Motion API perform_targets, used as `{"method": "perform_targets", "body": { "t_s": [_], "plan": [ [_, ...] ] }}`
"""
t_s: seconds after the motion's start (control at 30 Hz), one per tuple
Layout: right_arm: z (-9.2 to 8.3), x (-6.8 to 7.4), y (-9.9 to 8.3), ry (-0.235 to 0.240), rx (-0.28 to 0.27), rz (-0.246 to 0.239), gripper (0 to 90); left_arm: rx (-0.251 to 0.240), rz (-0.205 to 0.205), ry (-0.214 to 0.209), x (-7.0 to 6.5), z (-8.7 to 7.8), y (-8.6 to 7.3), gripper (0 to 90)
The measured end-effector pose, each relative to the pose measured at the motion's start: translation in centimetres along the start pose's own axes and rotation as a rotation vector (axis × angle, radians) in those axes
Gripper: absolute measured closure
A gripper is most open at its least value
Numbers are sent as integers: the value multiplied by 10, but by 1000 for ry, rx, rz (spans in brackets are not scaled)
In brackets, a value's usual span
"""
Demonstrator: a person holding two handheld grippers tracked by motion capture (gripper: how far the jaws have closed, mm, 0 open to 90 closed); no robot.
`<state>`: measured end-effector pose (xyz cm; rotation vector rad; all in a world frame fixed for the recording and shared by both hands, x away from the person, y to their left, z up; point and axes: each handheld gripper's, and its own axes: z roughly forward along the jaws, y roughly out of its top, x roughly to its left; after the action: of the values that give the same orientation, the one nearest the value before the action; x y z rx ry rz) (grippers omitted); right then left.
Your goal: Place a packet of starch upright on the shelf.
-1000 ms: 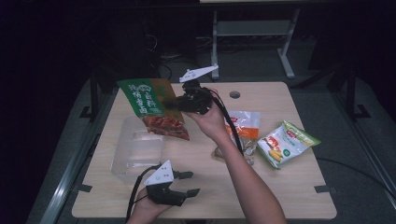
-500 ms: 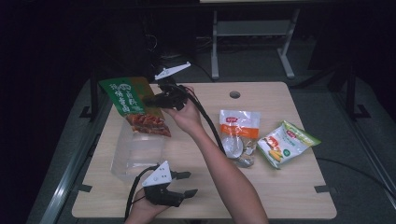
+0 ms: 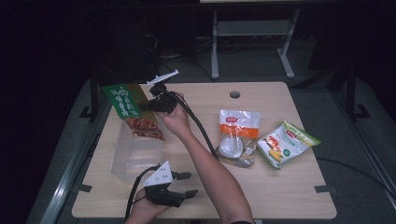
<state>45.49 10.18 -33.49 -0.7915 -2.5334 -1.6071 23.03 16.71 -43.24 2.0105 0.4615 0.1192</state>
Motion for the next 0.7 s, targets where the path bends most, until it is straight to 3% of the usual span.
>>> {"method": "perform_targets", "body": {
  "t_s": [0.37,0.5,0.6,0.7],
  "plan": [
    [4,-17,-18,-5,1,19,892,-1,2,1,2,1,0,381],
    [0,-19,-25,-29,10,-2,889,-14,-9,0,3,1,1,379],
    [-3,-25,-28,-28,5,24,885,-10,-9,0,4,2,1,376],
    [-5,-29,-27,-22,18,43,787,-12,-11,5,3,2,1,371]
  ]
}}
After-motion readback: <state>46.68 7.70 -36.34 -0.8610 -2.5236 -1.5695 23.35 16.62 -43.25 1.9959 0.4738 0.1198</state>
